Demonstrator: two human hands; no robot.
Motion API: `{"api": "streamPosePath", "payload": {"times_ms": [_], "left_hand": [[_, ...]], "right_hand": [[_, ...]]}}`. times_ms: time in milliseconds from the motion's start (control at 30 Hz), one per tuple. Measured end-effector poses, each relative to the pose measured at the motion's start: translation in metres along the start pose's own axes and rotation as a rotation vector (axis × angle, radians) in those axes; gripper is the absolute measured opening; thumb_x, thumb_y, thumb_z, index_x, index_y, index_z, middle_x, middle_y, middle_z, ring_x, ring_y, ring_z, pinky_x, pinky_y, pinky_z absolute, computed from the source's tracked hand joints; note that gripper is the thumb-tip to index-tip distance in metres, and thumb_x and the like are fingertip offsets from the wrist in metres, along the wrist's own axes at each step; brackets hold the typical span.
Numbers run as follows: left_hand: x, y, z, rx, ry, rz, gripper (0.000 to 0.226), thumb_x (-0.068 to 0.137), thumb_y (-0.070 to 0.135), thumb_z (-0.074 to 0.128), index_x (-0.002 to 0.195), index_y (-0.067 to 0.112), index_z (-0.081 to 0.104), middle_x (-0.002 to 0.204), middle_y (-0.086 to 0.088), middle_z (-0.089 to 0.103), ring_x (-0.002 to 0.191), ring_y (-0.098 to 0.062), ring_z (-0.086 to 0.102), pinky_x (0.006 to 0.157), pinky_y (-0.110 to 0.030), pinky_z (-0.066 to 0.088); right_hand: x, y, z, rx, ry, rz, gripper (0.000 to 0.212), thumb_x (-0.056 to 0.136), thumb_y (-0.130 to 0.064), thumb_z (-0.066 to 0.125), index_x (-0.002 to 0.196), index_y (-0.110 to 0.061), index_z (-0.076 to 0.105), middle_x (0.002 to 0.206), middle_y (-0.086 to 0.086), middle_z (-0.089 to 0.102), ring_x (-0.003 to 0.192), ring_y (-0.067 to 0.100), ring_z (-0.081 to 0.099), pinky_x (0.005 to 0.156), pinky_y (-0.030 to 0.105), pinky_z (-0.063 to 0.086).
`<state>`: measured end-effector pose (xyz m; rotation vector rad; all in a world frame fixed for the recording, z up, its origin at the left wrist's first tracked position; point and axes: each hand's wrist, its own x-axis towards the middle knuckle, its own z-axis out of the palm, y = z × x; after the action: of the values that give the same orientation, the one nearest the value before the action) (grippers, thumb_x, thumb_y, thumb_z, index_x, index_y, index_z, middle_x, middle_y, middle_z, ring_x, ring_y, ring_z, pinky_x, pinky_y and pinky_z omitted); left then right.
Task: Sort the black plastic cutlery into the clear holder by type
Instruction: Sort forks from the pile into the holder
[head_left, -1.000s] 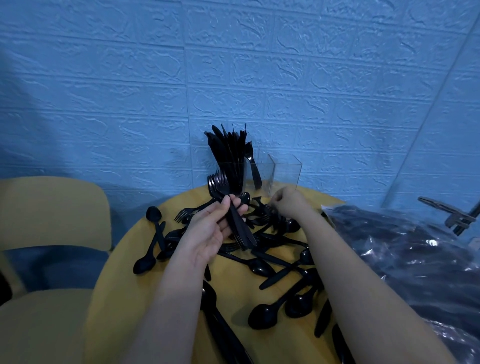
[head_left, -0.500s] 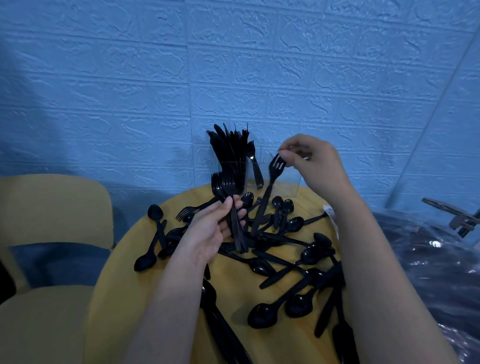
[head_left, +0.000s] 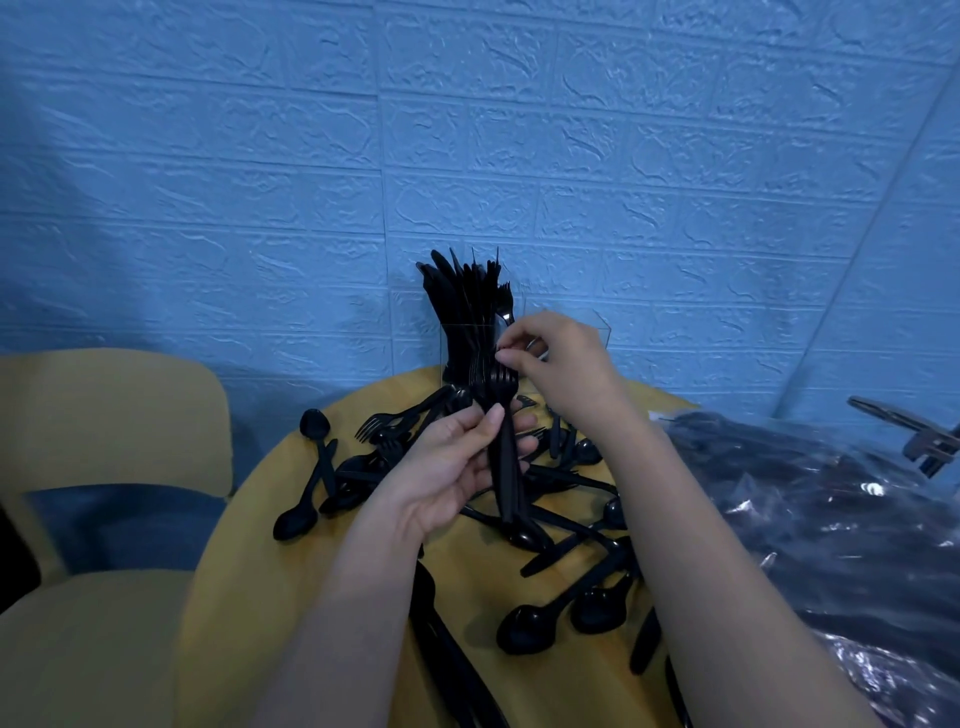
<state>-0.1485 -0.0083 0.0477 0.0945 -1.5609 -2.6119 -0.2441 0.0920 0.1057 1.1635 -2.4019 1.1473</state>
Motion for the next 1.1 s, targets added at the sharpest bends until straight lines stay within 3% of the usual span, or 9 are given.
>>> {"api": "streamPosePath", "payload": {"times_ms": [100,200,300,500,633,800,867,1000,1100], "left_hand": [[0.0,0.0,-0.002,0.023,0.009,-0.013,0.016,0.094,0.012,0.05,0.104,0.009,0.063,0.083,0.001,0.073,0.071,-0.01,0.07,0.062,-0.025,0.058],[-0.001,0.001,-0.004,0.055,0.0,-0.025,0.014,0.094,0.009,0.051,0.102,0.008,0.062,0.081,0.0,0.073,0.071,-0.012,0.07,0.063,-0.027,0.058],[-0.002,0.0,-0.003,0.104,-0.053,-0.075,0.012,0.093,0.007,0.05,0.097,0.005,0.062,0.078,-0.001,0.072,0.069,-0.012,0.069,0.064,-0.028,0.059],[0.014,-0.002,0.005,0.131,-0.064,-0.111,0.014,0.092,0.012,0.053,0.099,0.007,0.064,0.082,-0.001,0.073,0.076,-0.012,0.07,0.07,-0.029,0.059],[0.048,0.017,0.01,0.33,0.052,0.014,0.021,0.096,0.016,0.052,0.112,0.007,0.063,0.099,-0.004,0.072,0.092,-0.015,0.069,0.081,-0.029,0.056],[0.102,0.042,-0.009,1.008,0.354,0.331,0.024,0.098,0.007,0.045,0.112,0.011,0.065,0.113,-0.002,0.066,0.106,-0.015,0.061,0.094,-0.024,0.045],[0.118,0.042,-0.016,1.268,0.35,0.386,0.031,0.099,0.006,0.042,0.123,0.01,0.061,0.127,-0.004,0.058,0.118,-0.018,0.053,0.094,-0.019,0.038],[0.144,0.028,-0.027,1.636,0.201,0.378,0.053,0.096,0.002,0.042,0.147,0.01,0.03,0.151,-0.005,0.029,0.138,-0.019,0.027,0.112,-0.024,0.023],[0.153,0.02,-0.033,1.736,0.194,0.363,0.065,0.091,0.001,0.047,0.149,0.011,0.021,0.151,-0.005,0.026,0.139,-0.02,0.022,0.115,-0.03,0.021]], "right_hand": [[0.0,0.007,0.002,0.126,0.001,0.121,0.018,0.084,-0.026,0.07,0.098,-0.023,0.059,0.081,-0.011,0.056,0.07,0.004,0.053,0.066,0.021,0.044],[-0.004,0.015,0.0,0.325,-0.242,0.266,0.03,0.086,-0.036,0.066,0.11,-0.021,0.058,0.083,-0.009,0.061,0.069,0.008,0.057,0.066,0.024,0.045],[-0.01,0.027,-0.001,0.55,-0.497,0.313,0.011,0.087,-0.023,0.065,0.09,-0.013,0.063,0.059,-0.006,0.057,0.054,0.007,0.05,0.053,0.02,0.037],[0.007,0.031,-0.016,0.529,-0.562,0.359,0.006,0.086,-0.015,0.067,0.081,-0.013,0.071,0.052,0.001,0.056,0.045,0.008,0.049,0.047,0.018,0.037],[0.036,0.029,-0.035,0.479,-0.336,0.365,0.011,0.085,-0.013,0.068,0.08,-0.003,0.069,0.057,0.006,0.056,0.048,0.014,0.051,0.048,0.02,0.045],[0.079,0.048,-0.053,0.437,0.222,0.337,0.011,0.086,-0.015,0.07,0.089,-0.005,0.068,0.066,0.002,0.061,0.041,0.002,0.053,0.05,0.013,0.048],[0.095,0.056,-0.053,0.436,0.341,0.313,0.012,0.086,-0.015,0.069,0.091,-0.004,0.068,0.063,0.002,0.06,0.04,0.0,0.053,0.051,0.012,0.048],[0.125,0.073,-0.035,0.378,0.427,0.291,0.017,0.087,-0.016,0.068,0.099,-0.005,0.068,0.068,0.002,0.061,0.042,-0.001,0.055,0.058,0.02,0.051],[0.142,0.086,-0.011,0.265,0.306,0.322,0.023,0.086,-0.018,0.069,0.106,-0.006,0.068,0.073,0.001,0.062,0.044,0.001,0.056,0.063,0.024,0.053]]}}
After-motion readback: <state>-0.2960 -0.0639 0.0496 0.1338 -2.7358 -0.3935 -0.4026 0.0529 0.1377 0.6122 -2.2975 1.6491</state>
